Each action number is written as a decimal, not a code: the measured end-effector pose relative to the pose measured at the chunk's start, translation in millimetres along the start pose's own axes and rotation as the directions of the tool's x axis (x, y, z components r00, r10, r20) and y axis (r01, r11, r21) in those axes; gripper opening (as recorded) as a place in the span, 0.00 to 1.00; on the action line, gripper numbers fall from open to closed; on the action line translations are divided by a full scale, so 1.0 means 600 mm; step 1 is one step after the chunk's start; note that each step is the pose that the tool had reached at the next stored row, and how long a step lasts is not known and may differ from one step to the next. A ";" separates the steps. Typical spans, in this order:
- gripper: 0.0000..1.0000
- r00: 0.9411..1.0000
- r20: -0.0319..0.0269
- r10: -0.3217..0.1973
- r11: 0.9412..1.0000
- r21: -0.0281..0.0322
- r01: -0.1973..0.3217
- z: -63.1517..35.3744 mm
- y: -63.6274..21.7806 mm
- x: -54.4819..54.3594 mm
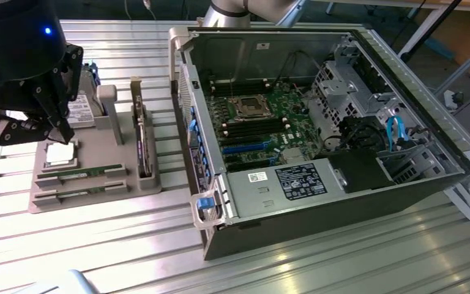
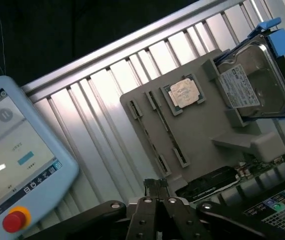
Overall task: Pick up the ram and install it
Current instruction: 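Pick up the ram and move it above insertion slot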
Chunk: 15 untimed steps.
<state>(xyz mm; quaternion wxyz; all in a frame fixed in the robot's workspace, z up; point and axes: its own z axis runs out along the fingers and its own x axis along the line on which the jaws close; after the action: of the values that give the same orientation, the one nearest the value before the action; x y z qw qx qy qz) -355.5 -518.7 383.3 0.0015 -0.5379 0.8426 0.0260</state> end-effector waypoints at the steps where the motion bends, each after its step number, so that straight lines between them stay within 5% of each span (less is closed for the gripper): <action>1: 0.10 1.000 -0.001 -0.017 1.000 -0.001 0.017 0.000 0.000 0.000; 8: 0.10 0.987 -0.006 -0.161 0.987 -0.006 0.161 0.004 0.000 0.000; 15: 0.10 0.927 -0.014 -0.376 0.927 -0.015 0.376 0.010 -0.001 0.000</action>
<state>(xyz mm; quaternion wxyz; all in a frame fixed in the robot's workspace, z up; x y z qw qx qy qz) -355.5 -518.8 377.6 -0.0036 -0.6895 0.7238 0.0258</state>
